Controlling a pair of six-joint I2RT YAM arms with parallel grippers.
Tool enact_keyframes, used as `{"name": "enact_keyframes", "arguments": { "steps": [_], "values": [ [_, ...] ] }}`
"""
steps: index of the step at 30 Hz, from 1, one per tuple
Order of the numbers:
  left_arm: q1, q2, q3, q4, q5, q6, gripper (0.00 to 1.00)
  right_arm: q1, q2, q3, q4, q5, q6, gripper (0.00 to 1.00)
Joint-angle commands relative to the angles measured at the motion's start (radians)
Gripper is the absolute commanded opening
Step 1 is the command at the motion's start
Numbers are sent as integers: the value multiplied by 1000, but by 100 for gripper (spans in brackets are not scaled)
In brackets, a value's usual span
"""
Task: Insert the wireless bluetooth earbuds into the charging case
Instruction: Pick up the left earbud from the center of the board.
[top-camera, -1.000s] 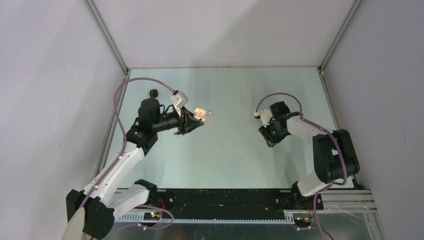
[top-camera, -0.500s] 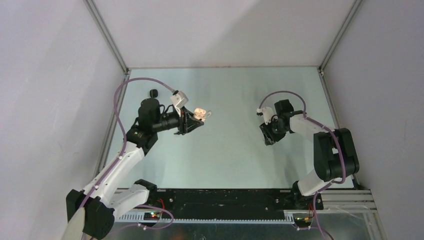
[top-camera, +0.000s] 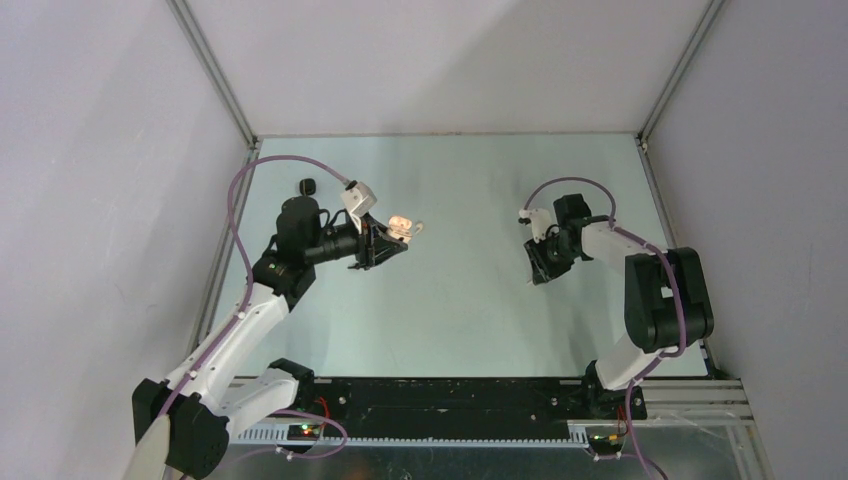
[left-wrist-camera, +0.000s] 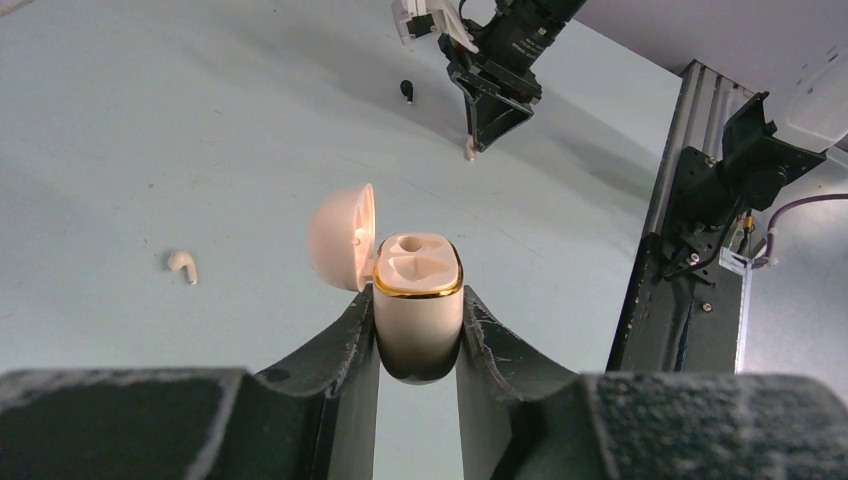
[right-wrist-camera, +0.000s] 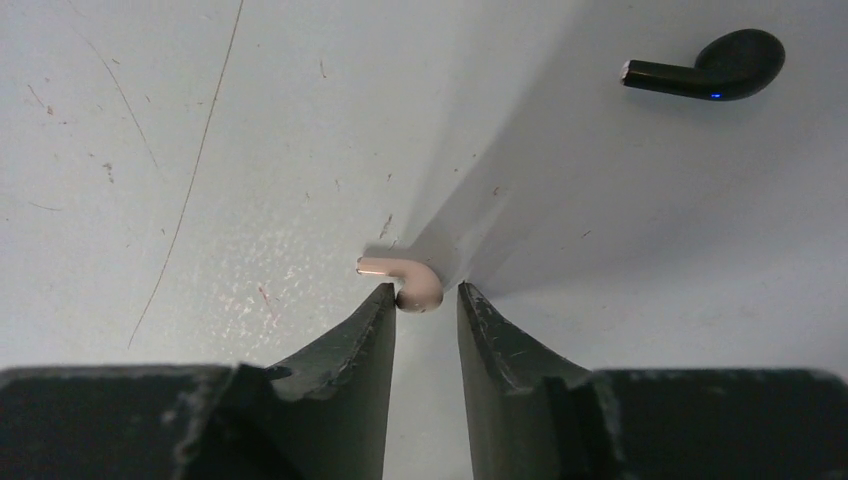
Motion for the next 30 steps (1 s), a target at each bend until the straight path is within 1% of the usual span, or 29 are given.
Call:
{"name": "enact_keyframes", "arguments": {
  "steps": [1,13,15,18,22,24,25,26,27,28,29,30],
  "values": [
    [-5,-10,-1,38,12,21,0,-4,22,25,-20,-35,0,32],
    [-5,-8,1,34,9,21,0,12,18,28,-31,-50,-13,13],
    [-5,-5,1,34,9,21,0,20,-9,28,-25,-41,-14,13],
    [-6,1,1,36,3,18,0,55,-112,36,-7,5,-12,12],
    [-10,14,1,48,-22,-1,0,151,-295,87,38,98,19,12],
    [-16,21,4,53,-42,-8,0,225,-369,135,60,182,29,12],
    [-20,24,4,58,-48,-12,0,285,-391,166,69,249,26,12],
    [-22,28,4,61,-64,-14,0,346,-425,182,92,284,24,13],
    [-27,30,7,65,-74,-20,0,379,-438,215,105,361,15,13],
    [-31,35,12,68,-94,-27,0,442,-457,229,131,425,8,13],
    [-34,43,16,67,-116,-32,0,471,-467,257,161,463,-8,13],
    [-37,49,30,64,-127,-44,0,531,-468,270,181,534,-17,13]
  ]
}}
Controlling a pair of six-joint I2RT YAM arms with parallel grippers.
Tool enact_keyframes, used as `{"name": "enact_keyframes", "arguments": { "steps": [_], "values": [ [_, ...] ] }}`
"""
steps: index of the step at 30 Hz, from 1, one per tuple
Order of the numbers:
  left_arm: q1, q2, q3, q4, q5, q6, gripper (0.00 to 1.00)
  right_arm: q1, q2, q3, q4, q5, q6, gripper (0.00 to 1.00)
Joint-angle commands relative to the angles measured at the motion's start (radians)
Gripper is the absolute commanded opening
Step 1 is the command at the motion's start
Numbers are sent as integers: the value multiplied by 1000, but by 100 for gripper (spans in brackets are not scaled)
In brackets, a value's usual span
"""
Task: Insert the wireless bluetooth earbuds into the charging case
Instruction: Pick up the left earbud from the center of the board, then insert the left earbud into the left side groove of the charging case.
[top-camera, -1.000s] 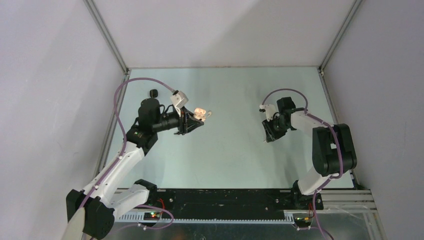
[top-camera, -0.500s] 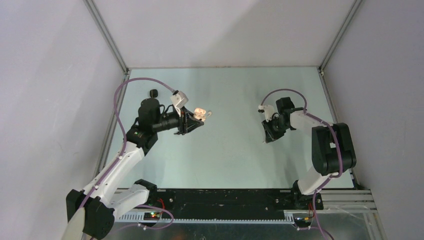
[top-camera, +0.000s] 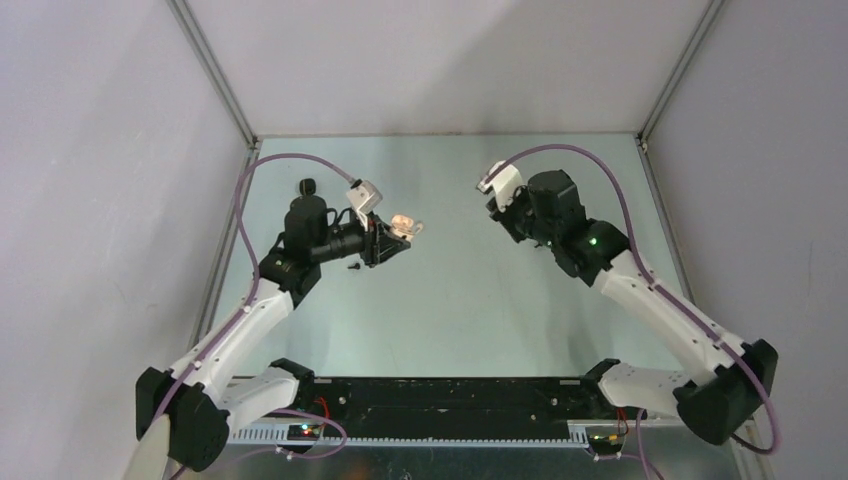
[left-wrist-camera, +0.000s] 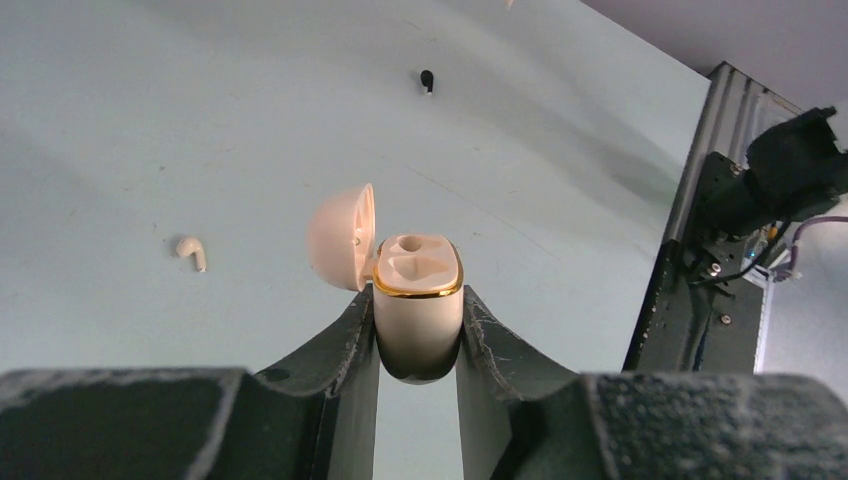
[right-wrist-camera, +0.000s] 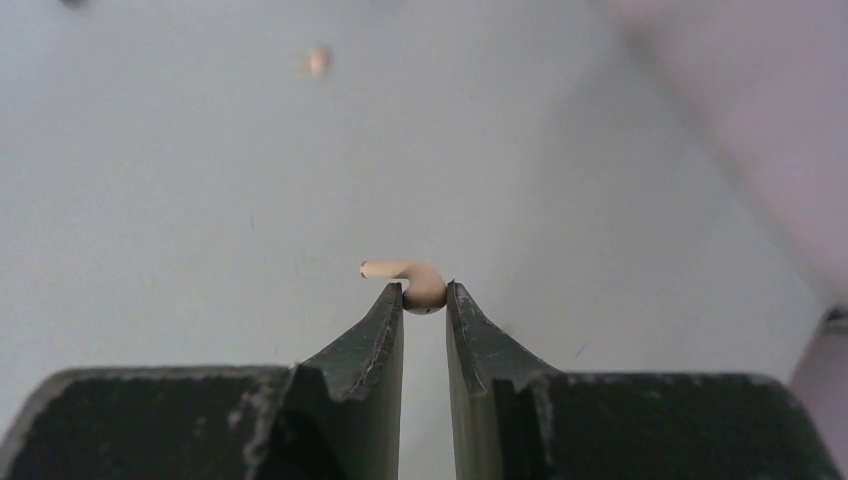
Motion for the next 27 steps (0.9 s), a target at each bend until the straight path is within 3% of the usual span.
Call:
{"name": "enact_keyframes", "arguments": {
  "steps": [1,9,15,27],
  "values": [
    [-16,27,40,44,-91,-40,0,172,-42,105,153,299,-50,14],
    [-26,130,255,-166,-132,-23,0,433,59,300,186,500,-97,14],
    [-29,118,203,-28,-41,-122,0,539,143,391,149,571,-45,14],
    [-30,71,74,191,189,-193,0,568,159,370,115,517,46,14]
  ]
}}
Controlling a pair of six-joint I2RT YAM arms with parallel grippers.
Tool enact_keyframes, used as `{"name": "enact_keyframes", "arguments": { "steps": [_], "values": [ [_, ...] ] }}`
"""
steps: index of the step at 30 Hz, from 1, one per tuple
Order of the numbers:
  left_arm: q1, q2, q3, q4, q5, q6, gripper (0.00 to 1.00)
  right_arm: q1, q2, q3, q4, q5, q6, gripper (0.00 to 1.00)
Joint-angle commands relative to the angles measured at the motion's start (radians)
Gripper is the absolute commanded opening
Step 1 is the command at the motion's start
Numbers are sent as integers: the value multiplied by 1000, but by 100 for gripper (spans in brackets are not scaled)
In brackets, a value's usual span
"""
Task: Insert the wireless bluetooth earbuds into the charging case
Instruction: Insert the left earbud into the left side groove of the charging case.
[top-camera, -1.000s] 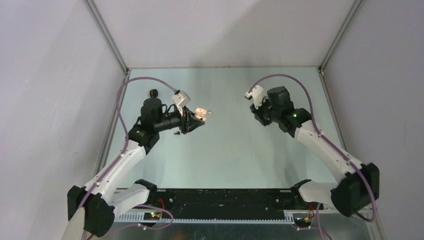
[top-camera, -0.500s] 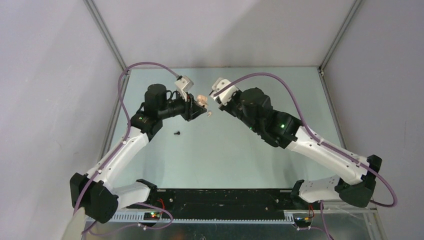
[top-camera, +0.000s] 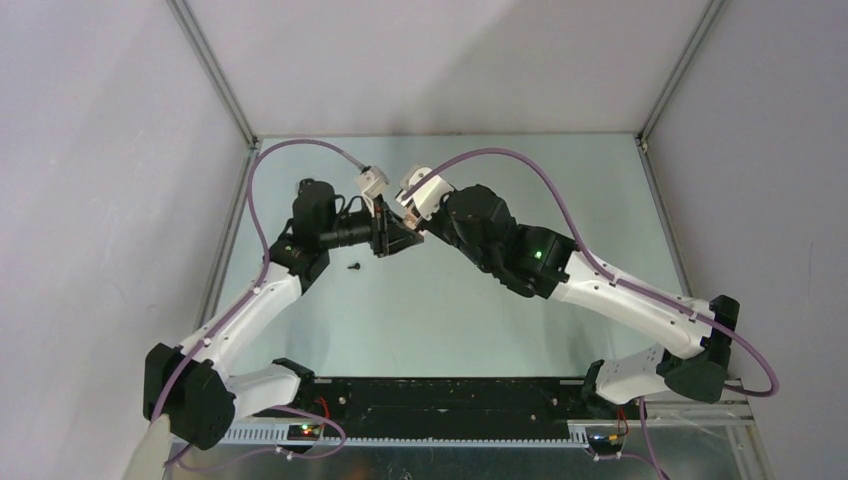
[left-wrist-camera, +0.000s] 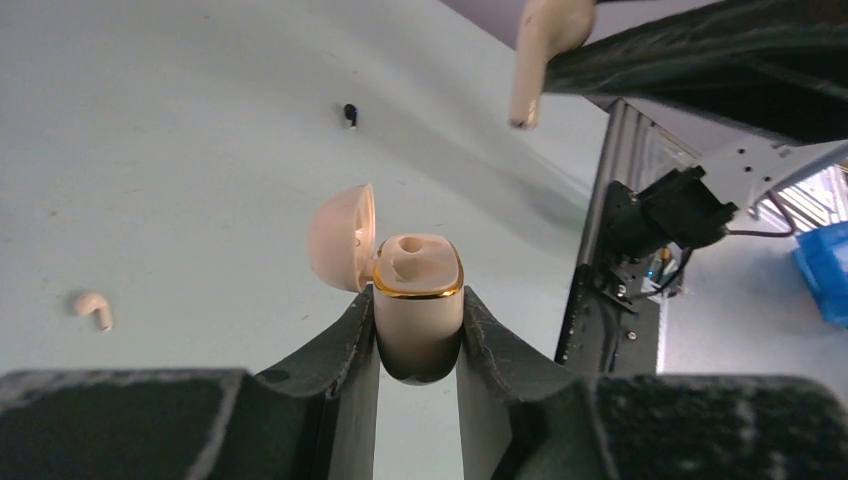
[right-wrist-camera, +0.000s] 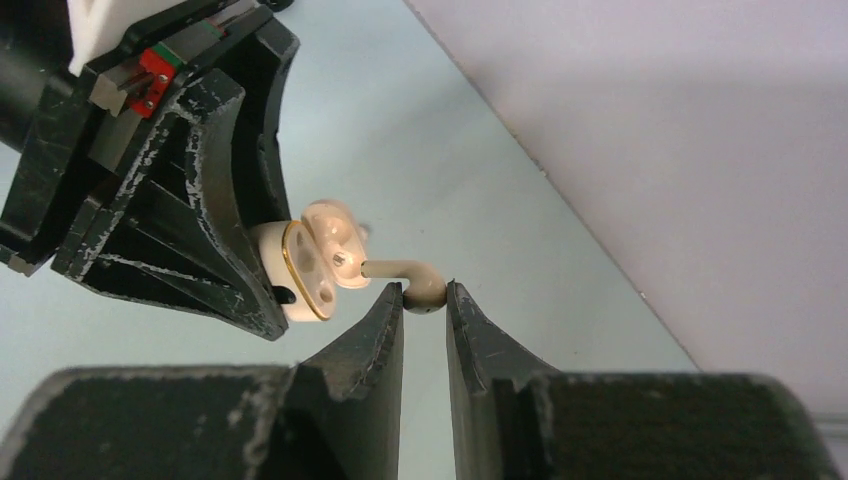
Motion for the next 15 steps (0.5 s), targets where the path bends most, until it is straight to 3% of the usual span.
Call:
{"name": "enact_keyframes", "arguments": {
  "steps": [1,15],
  "values": [
    [-5,-51,-14,123,105,-39,0,26,-20,12,6,-13,42,14],
    [-4,-82,-47,166,180,-54,0,98,14,-32,67,69,-8,13]
  ]
}}
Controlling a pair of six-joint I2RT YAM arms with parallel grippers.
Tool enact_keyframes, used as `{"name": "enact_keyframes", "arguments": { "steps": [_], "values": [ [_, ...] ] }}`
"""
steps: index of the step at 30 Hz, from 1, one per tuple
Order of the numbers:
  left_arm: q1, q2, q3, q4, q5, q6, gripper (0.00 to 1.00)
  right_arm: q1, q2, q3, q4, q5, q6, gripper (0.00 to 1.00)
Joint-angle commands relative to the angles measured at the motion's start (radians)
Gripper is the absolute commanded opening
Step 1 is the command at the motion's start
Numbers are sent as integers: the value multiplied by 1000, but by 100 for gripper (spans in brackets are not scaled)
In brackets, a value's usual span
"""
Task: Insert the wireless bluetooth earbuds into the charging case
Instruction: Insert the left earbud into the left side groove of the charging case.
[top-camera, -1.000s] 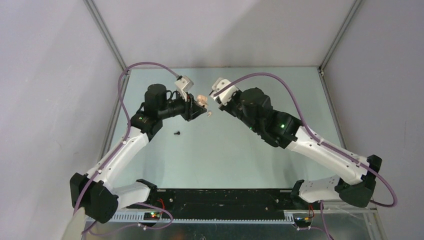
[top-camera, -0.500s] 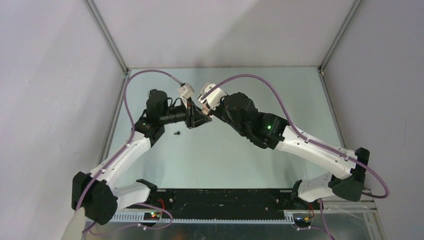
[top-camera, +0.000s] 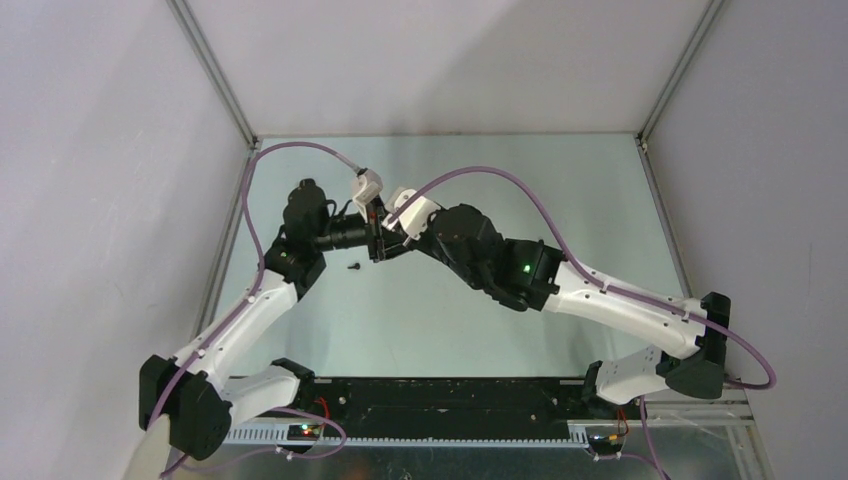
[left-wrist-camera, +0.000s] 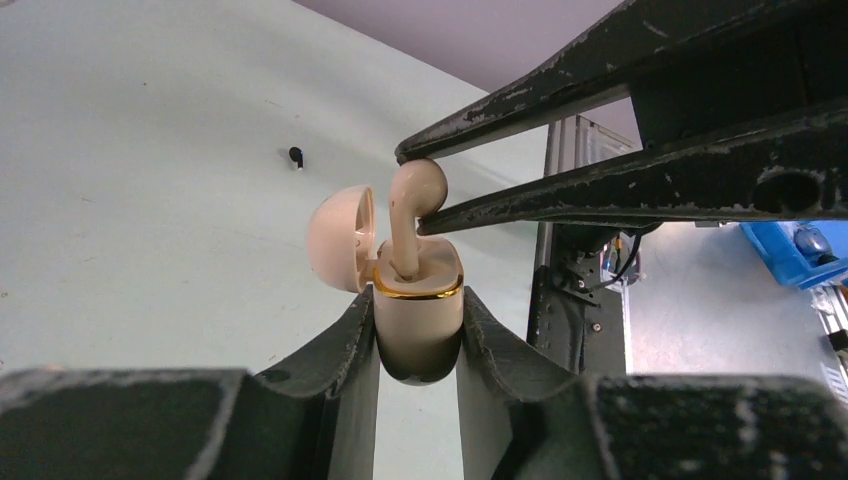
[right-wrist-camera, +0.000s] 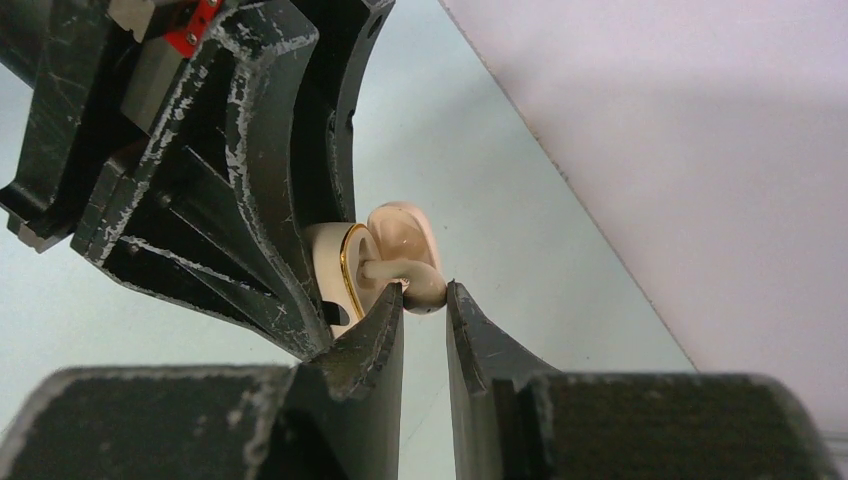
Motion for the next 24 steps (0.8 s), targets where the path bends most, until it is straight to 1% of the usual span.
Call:
{"name": "enact_keyframes", "arguments": {
  "steps": [1,11,24],
  "values": [
    [-4,-29,-12,45,36,-14,0,19,5,4,53,38,-14,13],
    [-4,-27,-12,37,38,-9,0,44,19,21,55,56,-19,13],
    [-4,-32,-9,44,48,-16,0,58,37,23,11,16,3,13]
  ]
}}
